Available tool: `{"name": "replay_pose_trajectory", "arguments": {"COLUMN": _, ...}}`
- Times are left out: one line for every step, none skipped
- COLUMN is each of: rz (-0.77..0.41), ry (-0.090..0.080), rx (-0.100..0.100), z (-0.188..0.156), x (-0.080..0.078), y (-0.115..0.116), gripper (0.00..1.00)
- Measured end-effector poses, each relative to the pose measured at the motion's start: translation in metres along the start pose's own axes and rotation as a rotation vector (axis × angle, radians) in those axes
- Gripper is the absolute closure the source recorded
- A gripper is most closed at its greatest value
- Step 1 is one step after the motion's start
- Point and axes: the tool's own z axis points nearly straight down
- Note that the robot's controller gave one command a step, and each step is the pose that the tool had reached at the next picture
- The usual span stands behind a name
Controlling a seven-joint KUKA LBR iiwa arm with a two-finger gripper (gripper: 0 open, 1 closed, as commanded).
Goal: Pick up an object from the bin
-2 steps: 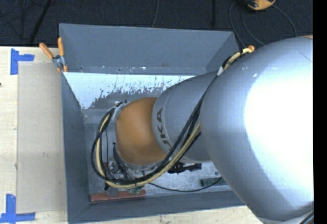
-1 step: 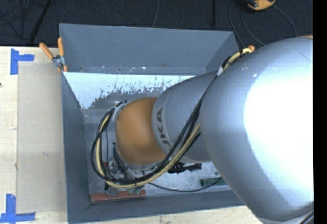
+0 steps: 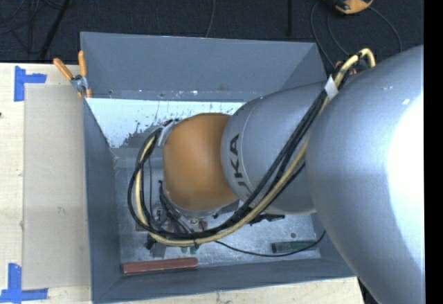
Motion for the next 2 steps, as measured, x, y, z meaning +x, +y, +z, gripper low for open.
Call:
{"name": "replay_pose_trajectory", "arguments": {"rz": -0.016, "ry": -0.004, "rx": -0.002, "z": -0.058, "x": -0.010, "y": 0.014, "gripper": 1.00}}
{"name": "replay_pose_trajectory", "arguments": {"rz": 0.005, "ry": -0.007, "rx": -0.004, "z": -0.087, "x": -0.012, "y": -0.004, "gripper": 1.00}}
